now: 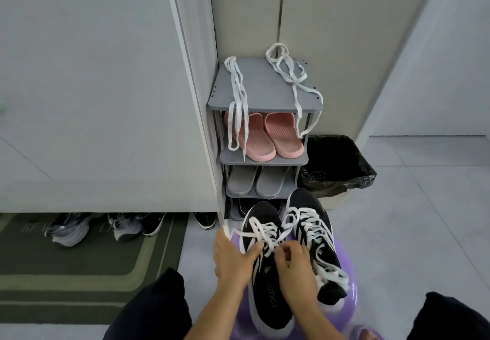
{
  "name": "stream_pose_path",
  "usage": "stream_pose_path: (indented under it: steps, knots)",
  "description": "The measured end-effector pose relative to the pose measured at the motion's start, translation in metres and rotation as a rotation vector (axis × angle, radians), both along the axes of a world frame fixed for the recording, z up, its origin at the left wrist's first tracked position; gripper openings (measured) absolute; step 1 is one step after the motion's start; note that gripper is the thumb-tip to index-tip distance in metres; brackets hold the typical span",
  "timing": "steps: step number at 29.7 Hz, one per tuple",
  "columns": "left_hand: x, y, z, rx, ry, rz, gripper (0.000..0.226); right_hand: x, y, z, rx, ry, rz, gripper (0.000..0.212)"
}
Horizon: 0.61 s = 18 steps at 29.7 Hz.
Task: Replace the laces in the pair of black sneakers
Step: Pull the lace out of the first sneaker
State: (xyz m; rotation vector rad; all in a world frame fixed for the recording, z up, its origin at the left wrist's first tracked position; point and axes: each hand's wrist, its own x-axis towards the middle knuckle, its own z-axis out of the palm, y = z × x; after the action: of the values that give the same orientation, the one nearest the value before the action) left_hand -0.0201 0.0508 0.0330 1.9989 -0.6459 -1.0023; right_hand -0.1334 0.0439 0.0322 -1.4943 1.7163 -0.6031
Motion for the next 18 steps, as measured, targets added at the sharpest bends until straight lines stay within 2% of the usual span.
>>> stream_pose_path:
  steps: [1, 3, 6, 8, 12, 16, 18]
  knots:
    - [-0.006, 0.007, -0.006, 0.068, -0.103, 0.003, 0.077, 0.001, 0.001, -0.001, 0.0, -0.061, -0.032, 0.005]
    - [-0.014, 0.018, -0.01, 0.12, -0.145, 0.056, 0.073, 0.0, 0.0, -0.002, -0.03, -0.172, -0.073, 0.007]
    - [-0.018, 0.021, -0.005, -0.025, 0.047, 0.068, 0.054, -0.005, -0.003, 0.002, -0.046, -0.283, -0.091, 0.021]
    - [-0.02, 0.02, 0.002, -0.103, 0.144, -0.031, 0.035, -0.007, -0.006, 0.003, 0.023, -0.26, -0.06, 0.018]
    - [-0.024, 0.012, 0.002, -0.025, 0.081, -0.137, 0.012, -0.013, -0.014, -0.002, 0.155, -0.26, 0.043, 0.029]
    - [-0.024, 0.009, -0.003, -0.016, 0.303, -0.054, 0.01, -0.012, -0.011, -0.001, 0.041, -0.216, 0.026, 0.016]
    - [-0.024, 0.009, -0.003, -0.04, 0.346, -0.005, 0.008, -0.009, -0.004, 0.003, -0.048, -0.211, -0.028, 0.016]
